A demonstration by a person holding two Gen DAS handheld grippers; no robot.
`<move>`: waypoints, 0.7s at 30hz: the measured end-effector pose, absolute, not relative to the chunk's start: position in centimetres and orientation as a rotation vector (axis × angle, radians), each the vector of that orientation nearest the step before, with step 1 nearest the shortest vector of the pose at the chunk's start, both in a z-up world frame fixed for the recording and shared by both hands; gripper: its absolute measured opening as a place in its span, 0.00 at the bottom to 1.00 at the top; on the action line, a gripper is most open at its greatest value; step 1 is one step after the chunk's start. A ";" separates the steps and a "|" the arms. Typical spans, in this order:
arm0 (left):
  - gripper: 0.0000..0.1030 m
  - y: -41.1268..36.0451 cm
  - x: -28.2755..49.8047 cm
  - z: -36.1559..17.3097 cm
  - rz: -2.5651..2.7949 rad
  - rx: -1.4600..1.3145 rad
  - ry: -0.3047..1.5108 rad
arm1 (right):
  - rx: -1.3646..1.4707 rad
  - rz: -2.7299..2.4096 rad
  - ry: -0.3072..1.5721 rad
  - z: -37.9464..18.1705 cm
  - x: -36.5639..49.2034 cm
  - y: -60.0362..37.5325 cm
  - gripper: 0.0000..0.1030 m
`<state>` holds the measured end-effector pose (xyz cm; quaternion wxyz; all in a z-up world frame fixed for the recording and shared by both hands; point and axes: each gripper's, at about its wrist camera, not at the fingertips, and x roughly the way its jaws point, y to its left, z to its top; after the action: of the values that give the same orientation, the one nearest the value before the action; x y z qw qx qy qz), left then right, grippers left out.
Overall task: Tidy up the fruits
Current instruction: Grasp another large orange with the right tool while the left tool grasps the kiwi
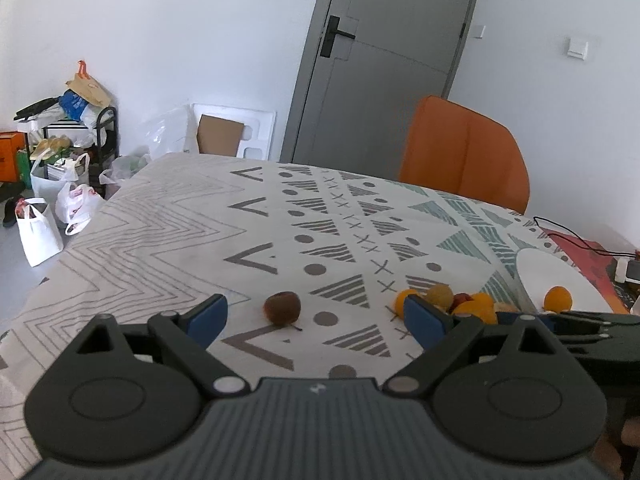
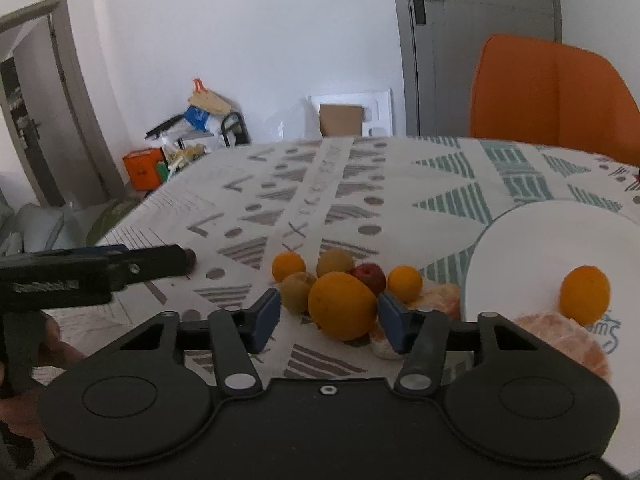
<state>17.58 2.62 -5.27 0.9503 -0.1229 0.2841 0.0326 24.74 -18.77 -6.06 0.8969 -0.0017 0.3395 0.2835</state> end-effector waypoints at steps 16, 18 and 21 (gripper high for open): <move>0.79 -0.2 19.1 -4.9 -0.012 -0.210 0.595 | 0.119 0.609 0.624 -3.9 24.3 -22.0 0.36; 0.78 -0.9 19.4 -4.9 -0.026 -0.204 0.597 | 0.132 0.597 0.615 -3.6 24.3 -22.6 0.36; 0.77 -1.7 19.8 -5.1 -0.047 -0.194 0.604 | 0.142 0.581 0.598 -3.3 24.2 -23.3 0.36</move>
<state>19.80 -1.75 -5.07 0.9498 -0.0953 0.2970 -0.0229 24.19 -23.34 -3.27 0.9119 0.0691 0.2903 0.2818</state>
